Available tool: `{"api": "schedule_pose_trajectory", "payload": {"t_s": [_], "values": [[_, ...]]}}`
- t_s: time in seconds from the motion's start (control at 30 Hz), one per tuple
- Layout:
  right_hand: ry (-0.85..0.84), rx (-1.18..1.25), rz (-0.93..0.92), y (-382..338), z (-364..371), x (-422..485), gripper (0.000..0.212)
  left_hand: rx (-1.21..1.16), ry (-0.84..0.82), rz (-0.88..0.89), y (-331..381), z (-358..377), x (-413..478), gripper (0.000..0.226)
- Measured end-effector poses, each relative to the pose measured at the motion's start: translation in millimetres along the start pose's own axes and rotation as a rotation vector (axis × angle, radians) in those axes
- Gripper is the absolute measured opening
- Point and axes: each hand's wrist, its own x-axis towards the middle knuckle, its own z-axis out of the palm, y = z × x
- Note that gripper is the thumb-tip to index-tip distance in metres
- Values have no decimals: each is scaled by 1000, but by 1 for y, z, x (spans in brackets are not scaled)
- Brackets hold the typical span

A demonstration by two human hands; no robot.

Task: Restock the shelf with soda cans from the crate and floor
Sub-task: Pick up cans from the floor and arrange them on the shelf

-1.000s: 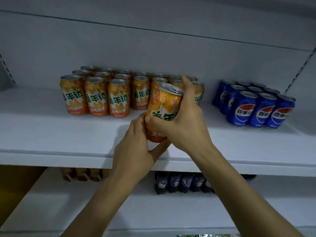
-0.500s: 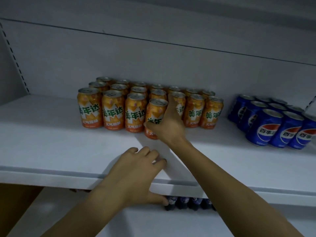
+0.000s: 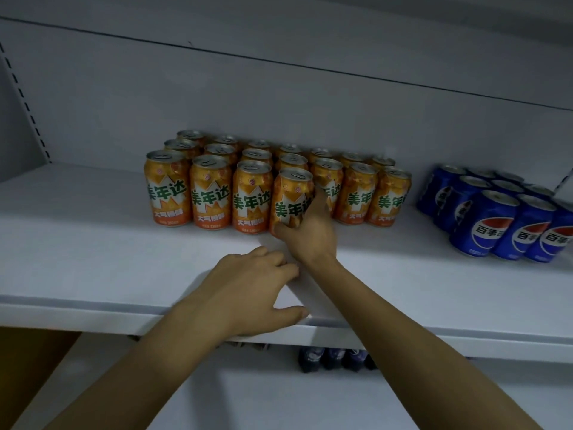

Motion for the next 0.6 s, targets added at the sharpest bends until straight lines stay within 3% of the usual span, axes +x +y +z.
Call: {"api": "schedule_pose_trajectory", "payload": {"t_s": [0.37,0.5,0.6], "values": [[-174,-42,107,-8,-17,7,104,3,-91,-68,5,-1,12,55],[-328,-62,144,-2,-52,3,82,17,-124,-100,9,-4,11,53],[-403,-168,97,9,-87,-4,77,49,-144,-131,23,-9,20,54]]}}
